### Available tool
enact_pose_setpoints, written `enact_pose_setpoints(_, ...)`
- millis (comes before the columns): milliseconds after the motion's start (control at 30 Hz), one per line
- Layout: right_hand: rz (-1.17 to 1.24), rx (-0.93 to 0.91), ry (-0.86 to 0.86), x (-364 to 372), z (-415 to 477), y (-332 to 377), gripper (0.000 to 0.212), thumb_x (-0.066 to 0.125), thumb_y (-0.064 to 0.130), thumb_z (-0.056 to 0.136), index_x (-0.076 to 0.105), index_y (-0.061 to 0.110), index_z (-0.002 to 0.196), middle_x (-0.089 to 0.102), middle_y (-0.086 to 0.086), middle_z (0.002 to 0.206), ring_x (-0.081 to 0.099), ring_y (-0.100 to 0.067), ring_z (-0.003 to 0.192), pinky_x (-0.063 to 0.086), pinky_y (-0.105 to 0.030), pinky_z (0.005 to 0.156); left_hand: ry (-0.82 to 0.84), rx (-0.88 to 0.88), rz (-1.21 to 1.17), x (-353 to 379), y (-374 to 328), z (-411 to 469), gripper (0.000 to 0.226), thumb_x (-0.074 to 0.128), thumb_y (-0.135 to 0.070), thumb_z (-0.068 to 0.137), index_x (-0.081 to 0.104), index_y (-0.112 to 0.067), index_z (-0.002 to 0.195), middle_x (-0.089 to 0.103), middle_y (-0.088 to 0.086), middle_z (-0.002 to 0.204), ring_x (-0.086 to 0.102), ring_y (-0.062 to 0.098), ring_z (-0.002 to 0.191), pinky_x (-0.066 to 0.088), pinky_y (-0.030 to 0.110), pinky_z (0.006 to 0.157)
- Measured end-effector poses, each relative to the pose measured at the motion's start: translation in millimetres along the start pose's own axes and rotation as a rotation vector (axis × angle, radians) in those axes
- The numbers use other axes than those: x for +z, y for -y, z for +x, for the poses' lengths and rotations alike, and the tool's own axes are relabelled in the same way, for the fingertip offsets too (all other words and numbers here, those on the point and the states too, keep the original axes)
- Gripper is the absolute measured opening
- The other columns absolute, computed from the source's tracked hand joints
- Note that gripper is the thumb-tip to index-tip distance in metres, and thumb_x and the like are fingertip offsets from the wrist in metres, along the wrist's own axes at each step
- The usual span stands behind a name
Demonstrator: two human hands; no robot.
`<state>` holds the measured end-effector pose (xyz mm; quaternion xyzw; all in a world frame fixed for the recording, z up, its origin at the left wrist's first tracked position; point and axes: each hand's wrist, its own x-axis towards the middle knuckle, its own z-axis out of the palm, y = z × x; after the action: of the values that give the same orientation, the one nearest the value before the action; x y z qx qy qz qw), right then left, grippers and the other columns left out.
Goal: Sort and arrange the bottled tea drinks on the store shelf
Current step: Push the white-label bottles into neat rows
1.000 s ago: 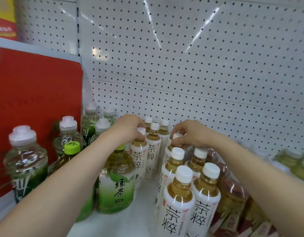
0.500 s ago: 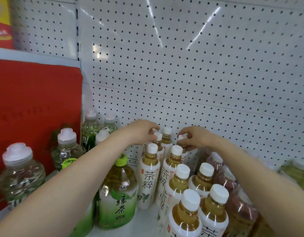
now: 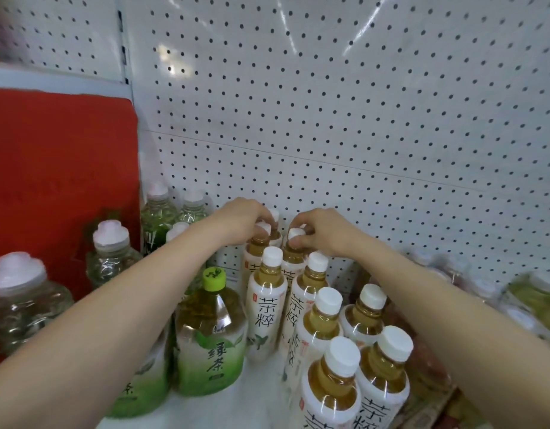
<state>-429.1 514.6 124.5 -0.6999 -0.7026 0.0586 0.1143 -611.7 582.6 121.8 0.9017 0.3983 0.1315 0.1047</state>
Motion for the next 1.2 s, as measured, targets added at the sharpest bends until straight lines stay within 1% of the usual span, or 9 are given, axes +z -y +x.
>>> enact_pose_setpoints(133, -0.020, 0.024, -0.022, -3, -4, -4, 0.038, 0.073, 0.038, 0.086, 0.067, 0.023, 0.121, 0.067, -0.007, 0.116, 0.061, -0.019, 0.098, 0.044, -0.026, 0.078, -0.013, 0.020, -0.109, 4, 3, -6, 0.034, 0.064, -0.022, 0.093, 0.065, -0.026, 0.126, 0.063, 0.004, 0.132, 0.060, 0.020, 0.106, 0.047, 0.033, 0.092)
enact_pose_setpoints(300, -0.021, 0.063, -0.007, -8, -16, -4, 0.043, 0.070, 0.041, 0.089, 0.059, 0.025, 0.127, 0.067, -0.005, 0.118, 0.059, -0.014, 0.091, 0.043, -0.025, 0.076, -0.010, 0.052, -0.173, 4, -2, -12, 0.040, 0.062, -0.024, 0.095, 0.058, -0.027, 0.134, 0.058, 0.002, 0.137, 0.056, 0.020, 0.120, 0.043, 0.031, 0.100)
enact_pose_setpoints(433, 0.096, 0.090, -0.045, -26, -41, -3, 0.035, 0.063, 0.054, 0.090, 0.060, 0.025, 0.109, 0.070, 0.003, 0.102, 0.071, -0.011, 0.077, 0.058, -0.027, 0.072, -0.200, 0.142, -0.149, 0, -7, -34, 0.037, 0.064, -0.049, 0.087, 0.062, -0.034, 0.121, 0.059, -0.005, 0.113, 0.060, 0.011, 0.101, 0.051, 0.036, 0.089)
enact_pose_setpoints(500, 0.108, 0.111, 0.093, -27, -57, 0, 0.037, 0.067, 0.059, 0.084, 0.065, 0.029, 0.107, 0.071, 0.009, 0.095, 0.072, -0.004, 0.069, 0.052, -0.014, 0.060, -0.091, 0.170, -0.119, 2, -11, -48, 0.046, 0.064, -0.065, 0.075, 0.064, -0.040, 0.114, 0.063, -0.013, 0.104, 0.060, 0.004, 0.090, 0.050, 0.028, 0.078)
enact_pose_setpoints(600, 0.068, 0.146, 0.135, -15, -65, 6, 0.044, 0.078, 0.047, 0.080, 0.065, 0.029, 0.119, 0.067, 0.015, 0.087, 0.068, 0.001, 0.069, 0.039, -0.008, 0.056, -0.017, 0.155, -0.031, 12, -15, -56, 0.045, 0.077, -0.049, 0.074, 0.067, -0.035, 0.116, 0.064, -0.011, 0.095, 0.057, 0.010, 0.089, 0.047, 0.028, 0.073)
enact_pose_setpoints(700, 0.011, 0.144, 0.040, -8, -64, 15, 0.049, 0.078, 0.043, 0.081, 0.065, 0.023, 0.123, 0.069, 0.003, 0.104, 0.065, -0.011, 0.088, 0.042, -0.017, 0.065, -0.070, 0.132, -0.040, 13, -12, -59, 0.040, 0.079, -0.034, 0.077, 0.070, -0.029, 0.116, 0.069, -0.003, 0.099, 0.058, 0.017, 0.094, 0.050, 0.035, 0.082)
enact_pose_setpoints(900, 0.155, 0.161, 0.050, -11, -78, 23, 0.045, 0.076, 0.043, 0.083, 0.061, 0.028, 0.123, 0.069, 0.010, 0.093, 0.070, -0.005, 0.076, 0.051, -0.017, 0.071, -0.128, 0.120, -0.037, 16, -11, -66, 0.050, 0.078, -0.036, 0.079, 0.064, -0.031, 0.127, 0.069, -0.002, 0.113, 0.060, 0.018, 0.103, 0.048, 0.035, 0.090)
enact_pose_setpoints(1033, 0.212, 0.167, -0.159, -24, -117, 8, 0.027, 0.065, 0.049, 0.089, 0.065, 0.032, 0.110, 0.073, 0.009, 0.097, 0.071, -0.010, 0.088, 0.057, -0.029, 0.081, -0.309, 0.187, 0.007, 23, -14, -82, 0.052, 0.073, -0.042, 0.083, 0.057, -0.032, 0.131, 0.060, -0.005, 0.130, 0.056, 0.019, 0.118, 0.043, 0.037, 0.097)
enact_pose_setpoints(1200, 0.162, 0.157, -0.263, -8, -162, -3, 0.016, 0.065, 0.050, 0.088, 0.070, 0.041, 0.100, 0.066, 0.028, 0.095, 0.060, 0.010, 0.090, 0.038, -0.010, 0.066, -0.426, 0.230, -0.077, 33, -24, -118, 0.028, 0.067, -0.040, 0.089, 0.068, -0.030, 0.115, 0.068, -0.008, 0.113, 0.063, 0.012, 0.101, 0.049, 0.034, 0.090)
